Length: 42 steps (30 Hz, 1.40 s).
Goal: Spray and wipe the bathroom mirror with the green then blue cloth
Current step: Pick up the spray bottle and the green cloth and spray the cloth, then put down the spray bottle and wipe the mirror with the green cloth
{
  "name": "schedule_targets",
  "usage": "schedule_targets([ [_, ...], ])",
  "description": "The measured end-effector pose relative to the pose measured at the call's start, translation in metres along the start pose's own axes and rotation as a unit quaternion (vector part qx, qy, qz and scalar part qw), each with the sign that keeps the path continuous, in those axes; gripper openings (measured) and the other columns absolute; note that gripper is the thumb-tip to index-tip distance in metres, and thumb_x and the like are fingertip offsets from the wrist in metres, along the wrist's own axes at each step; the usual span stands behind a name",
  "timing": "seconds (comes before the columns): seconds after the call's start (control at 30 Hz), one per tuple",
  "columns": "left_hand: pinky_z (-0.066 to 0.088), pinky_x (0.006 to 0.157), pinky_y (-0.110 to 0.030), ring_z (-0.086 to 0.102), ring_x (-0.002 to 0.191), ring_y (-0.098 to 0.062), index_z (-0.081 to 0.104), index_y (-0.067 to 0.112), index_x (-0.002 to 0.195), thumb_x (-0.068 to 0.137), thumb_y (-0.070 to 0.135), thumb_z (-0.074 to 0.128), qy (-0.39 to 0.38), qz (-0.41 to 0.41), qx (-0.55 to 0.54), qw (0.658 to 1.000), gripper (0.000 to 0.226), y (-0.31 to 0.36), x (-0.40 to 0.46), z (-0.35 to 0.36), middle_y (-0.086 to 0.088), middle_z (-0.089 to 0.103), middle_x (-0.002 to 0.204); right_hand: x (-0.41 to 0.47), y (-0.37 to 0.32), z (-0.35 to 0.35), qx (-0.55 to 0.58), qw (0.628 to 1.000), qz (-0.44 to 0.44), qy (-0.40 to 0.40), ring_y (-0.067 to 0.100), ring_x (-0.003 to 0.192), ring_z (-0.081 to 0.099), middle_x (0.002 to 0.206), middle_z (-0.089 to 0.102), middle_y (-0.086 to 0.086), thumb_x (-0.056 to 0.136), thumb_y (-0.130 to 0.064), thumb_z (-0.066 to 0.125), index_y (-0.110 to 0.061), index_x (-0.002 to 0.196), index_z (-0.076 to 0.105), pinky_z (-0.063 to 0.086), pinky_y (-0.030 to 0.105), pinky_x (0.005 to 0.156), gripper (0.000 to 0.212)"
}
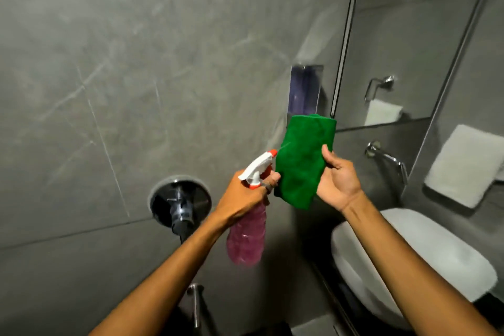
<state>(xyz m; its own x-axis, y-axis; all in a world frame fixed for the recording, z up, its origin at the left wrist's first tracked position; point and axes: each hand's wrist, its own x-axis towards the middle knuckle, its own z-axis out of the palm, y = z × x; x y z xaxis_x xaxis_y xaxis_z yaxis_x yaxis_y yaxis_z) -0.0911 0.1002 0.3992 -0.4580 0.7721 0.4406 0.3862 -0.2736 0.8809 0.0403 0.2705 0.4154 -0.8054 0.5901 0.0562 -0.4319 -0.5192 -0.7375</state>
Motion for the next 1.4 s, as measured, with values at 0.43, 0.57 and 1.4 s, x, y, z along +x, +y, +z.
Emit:
schedule_targets([
  [0.43, 0.060, 0.059, -0.024, 0.073, 0.072, 0.001, 0.055, 0.056, 0.135, 0.087, 0.048, 0.068, -0.088, -0.075, 0.055, 0.992, 0.051, 0.005, -0.036, 0.001, 0.013, 0.070, 0.101, -0.012, -0.050, 0.010, 0.005, 0.998, -0.058, 0.009, 0.031, 0.124, 0.061, 0.138, 0.061, 0.011, 0.101, -0.033, 0.042, -0.011, 0.145, 0.047, 0.056, 0.054, 0.094, 0.049],
  [0.57, 0.061, 0.061, -0.026, 0.073, 0.074, -0.001, 0.055, 0.048, 0.140, 0.093, 0.035, 0.068, -0.074, -0.076, 0.031, 0.994, 0.051, 0.006, -0.044, 0.005, 0.013, 0.069, 0.093, -0.011, -0.045, 0.003, 0.002, 0.999, -0.049, 0.018, 0.031, 0.126, 0.060, 0.142, 0.057, 0.012, 0.103, -0.032, 0.040, -0.013, 0.142, 0.051, 0.055, 0.052, 0.095, 0.045],
  [1.4, 0.051, 0.097, -0.019, 0.068, 0.101, -0.005, 0.053, -0.002, 0.145, 0.092, -0.005, 0.066, 0.278, -0.428, -0.039, 0.859, 0.054, -0.238, -0.250, 0.039, -0.017, 0.067, 0.131, -0.060, 0.152, -0.134, -0.020, 0.967, 0.183, 0.175, 0.032, 0.136, 0.051, 0.154, 0.044, 0.013, 0.098, -0.035, 0.042, -0.013, 0.153, 0.036, 0.050, 0.051, 0.097, 0.060],
])
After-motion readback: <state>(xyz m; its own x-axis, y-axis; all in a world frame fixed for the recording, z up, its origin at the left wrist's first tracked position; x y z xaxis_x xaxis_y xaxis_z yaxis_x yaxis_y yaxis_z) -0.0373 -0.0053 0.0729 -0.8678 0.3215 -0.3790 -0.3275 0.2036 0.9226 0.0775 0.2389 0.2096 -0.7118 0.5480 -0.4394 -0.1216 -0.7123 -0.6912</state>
